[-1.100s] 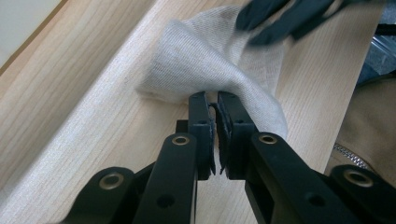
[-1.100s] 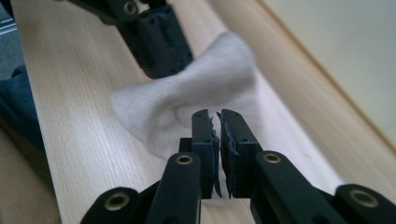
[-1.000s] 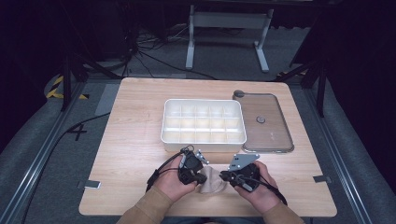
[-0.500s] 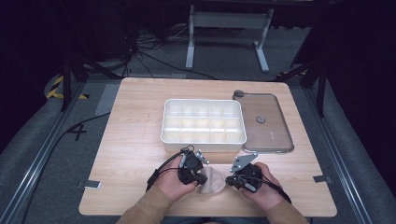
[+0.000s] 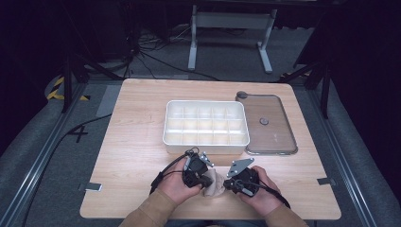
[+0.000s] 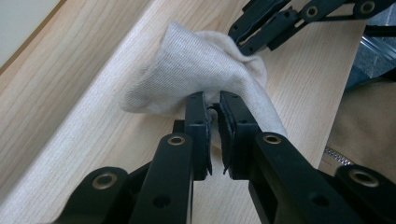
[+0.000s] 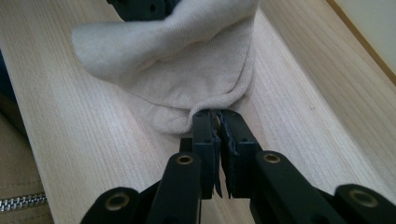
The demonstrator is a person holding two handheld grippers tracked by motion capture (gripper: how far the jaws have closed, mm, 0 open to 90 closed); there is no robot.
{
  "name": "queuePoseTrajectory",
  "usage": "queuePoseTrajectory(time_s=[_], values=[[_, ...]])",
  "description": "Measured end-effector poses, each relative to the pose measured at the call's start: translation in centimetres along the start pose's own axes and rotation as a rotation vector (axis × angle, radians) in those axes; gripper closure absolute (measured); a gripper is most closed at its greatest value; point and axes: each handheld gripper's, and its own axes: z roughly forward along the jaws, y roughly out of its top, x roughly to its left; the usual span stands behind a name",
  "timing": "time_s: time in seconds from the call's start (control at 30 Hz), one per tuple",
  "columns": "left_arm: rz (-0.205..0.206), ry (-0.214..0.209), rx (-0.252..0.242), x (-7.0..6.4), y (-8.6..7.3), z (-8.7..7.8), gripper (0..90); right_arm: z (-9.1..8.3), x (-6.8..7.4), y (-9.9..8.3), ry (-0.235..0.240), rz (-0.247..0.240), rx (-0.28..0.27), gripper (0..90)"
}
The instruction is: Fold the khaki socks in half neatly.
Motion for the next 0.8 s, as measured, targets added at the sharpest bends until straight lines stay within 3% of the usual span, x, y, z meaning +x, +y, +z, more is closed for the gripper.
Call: queuePoseTrajectory(time_s=[0.4, 0.8], values=[[0.040, 0.002, 0.009, -0.8, 0.8, 1.1, 81.9, 0.2, 0.3, 0.2, 0.010, 0.001, 0.005, 84.6], [0.027, 0.001, 0.011, -0.8, 0.9, 1.7, 81.8, -0.3, -0.2, 0.1, 0.012, 0.021, -0.017, 83.2]])
